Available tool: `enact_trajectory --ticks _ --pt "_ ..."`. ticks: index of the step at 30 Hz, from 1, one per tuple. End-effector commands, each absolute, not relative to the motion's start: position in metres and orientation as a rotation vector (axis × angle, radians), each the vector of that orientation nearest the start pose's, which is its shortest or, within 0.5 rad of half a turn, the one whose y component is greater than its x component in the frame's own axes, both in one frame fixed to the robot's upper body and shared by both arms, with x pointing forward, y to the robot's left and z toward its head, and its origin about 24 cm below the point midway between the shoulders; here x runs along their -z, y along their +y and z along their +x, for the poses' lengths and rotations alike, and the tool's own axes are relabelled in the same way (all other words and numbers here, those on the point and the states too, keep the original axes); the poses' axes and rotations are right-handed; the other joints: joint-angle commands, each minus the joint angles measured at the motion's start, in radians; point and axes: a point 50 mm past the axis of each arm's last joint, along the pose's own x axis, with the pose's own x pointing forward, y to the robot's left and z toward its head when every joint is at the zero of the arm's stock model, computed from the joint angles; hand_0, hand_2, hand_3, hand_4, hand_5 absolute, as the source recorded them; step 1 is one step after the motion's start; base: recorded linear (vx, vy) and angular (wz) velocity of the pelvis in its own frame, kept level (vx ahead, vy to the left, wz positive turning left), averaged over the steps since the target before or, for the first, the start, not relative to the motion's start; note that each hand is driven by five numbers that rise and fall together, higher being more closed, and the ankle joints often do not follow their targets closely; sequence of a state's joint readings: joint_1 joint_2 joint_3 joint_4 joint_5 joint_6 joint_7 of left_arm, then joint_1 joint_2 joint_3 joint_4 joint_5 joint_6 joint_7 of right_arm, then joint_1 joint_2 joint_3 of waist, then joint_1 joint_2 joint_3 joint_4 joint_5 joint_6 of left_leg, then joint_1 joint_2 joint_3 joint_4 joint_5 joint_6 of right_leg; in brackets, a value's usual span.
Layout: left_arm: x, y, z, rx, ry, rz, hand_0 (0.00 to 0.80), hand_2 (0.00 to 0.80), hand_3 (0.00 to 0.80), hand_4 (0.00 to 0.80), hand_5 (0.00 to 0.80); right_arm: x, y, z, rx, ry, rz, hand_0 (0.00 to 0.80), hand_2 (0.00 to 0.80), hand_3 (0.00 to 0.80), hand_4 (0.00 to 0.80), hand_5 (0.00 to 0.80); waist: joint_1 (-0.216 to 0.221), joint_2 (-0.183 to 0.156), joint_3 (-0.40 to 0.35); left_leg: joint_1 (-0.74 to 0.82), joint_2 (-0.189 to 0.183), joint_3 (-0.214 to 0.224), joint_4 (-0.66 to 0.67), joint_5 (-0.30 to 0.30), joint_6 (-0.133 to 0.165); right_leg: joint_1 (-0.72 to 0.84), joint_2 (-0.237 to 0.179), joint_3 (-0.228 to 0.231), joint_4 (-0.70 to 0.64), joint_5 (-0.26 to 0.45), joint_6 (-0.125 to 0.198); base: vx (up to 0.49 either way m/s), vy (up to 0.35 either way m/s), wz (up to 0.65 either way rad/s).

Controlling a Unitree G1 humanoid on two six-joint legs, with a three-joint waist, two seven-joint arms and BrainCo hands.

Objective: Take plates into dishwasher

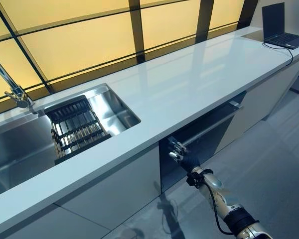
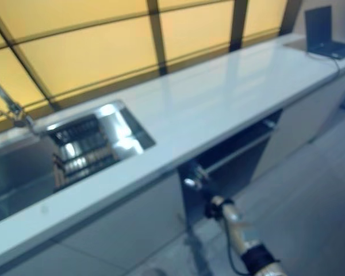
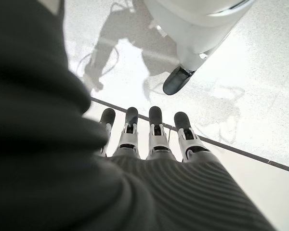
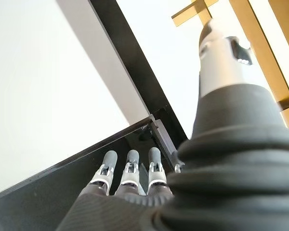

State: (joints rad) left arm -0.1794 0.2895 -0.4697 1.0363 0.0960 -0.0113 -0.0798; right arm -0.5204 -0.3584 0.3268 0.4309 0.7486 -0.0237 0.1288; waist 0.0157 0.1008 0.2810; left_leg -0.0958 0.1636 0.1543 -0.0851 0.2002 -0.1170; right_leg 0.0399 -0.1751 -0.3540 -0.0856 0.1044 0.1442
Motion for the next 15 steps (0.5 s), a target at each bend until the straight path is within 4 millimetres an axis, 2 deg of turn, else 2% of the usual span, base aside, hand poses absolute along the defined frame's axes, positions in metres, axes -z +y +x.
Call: enact_trajectory --ticks 1,5,8,9,10,13,15 --pt "0.119 0.212 0.201 0.348 0.878 0.649 0.0 0.0 0.0 0.0 0.0 -0.132 -0.129 0.35 -0.372 -0.205 0.184 0.0 0.0 0.0 0.0 0.0 0.018 -0.064 0.028 0.05 -0.093 0.072 0.016 -0.128 0.064 -0.024 -0.011 0.013 0.117 -0.095 -0.029 0.151 0.12 0.12" --pt "0.124 0.216 0.189 0.321 0.909 0.622 0.0 0.0 0.0 0.0 0.0 -0.127 -0.14 0.346 -0.261 -0.236 -0.038 0.0 0.0 0.0 0.0 0.0 0.023 -0.078 0.028 0.053 -0.101 0.085 0.057 -0.152 0.082 0.005 -0.047 0.023 0.139 -0.093 -0.016 0.216 0.178 0.13" --pt "0.128 0.221 0.178 0.301 0.925 0.607 0.0 0.0 0.0 0.0 0.0 -0.138 -0.152 0.338 -0.186 -0.332 -0.163 0.0 0.0 0.0 0.0 0.0 0.031 -0.098 0.018 0.058 -0.106 0.094 0.075 -0.17 0.099 0.026 -0.082 0.037 0.173 -0.077 -0.006 0.239 0.221 0.08" --pt "0.129 0.222 0.174 0.29 0.934 0.6 0.0 0.0 0.0 0.0 0.0 -0.152 -0.161 0.331 -0.112 -0.425 -0.214 0.0 0.0 0.0 0.0 0.0 0.027 -0.111 0.012 0.069 -0.111 0.095 0.069 -0.177 0.11 0.023 -0.103 0.051 0.212 -0.036 0.007 0.22 0.221 0.06" --pt "0.129 0.223 0.174 0.289 0.935 0.599 0.0 0.0 0.0 0.0 0.0 -0.154 -0.162 0.331 -0.102 -0.436 -0.218 0.0 0.0 0.0 0.0 0.0 0.027 -0.112 0.011 0.071 -0.111 0.095 0.067 -0.177 0.111 0.022 -0.105 0.053 0.216 -0.032 0.009 0.225 0.224 0.05" --pt "0.134 0.224 0.163 0.272 0.961 0.588 0.0 0.0 0.0 0.0 0.0 -0.177 -0.192 0.315 0.157 -0.569 -0.199 0.0 0.0 0.0 0.0 0.0 0.017 -0.133 -0.009 0.102 -0.12 0.091 0.045 -0.192 0.133 0.011 -0.133 0.095 0.277 0.044 0.031 0.23 0.194 0.14" --pt "0.138 0.226 0.153 0.252 0.987 0.568 0.0 0.0 0.0 0.0 0.0 -0.178 -0.215 0.303 0.301 -0.579 -0.019 0.0 0.0 0.0 0.0 0.0 0.006 -0.139 -0.03 0.122 -0.124 0.097 0.035 -0.206 0.146 0.006 -0.145 0.124 0.31 0.083 0.04 0.242 0.227 0.1"
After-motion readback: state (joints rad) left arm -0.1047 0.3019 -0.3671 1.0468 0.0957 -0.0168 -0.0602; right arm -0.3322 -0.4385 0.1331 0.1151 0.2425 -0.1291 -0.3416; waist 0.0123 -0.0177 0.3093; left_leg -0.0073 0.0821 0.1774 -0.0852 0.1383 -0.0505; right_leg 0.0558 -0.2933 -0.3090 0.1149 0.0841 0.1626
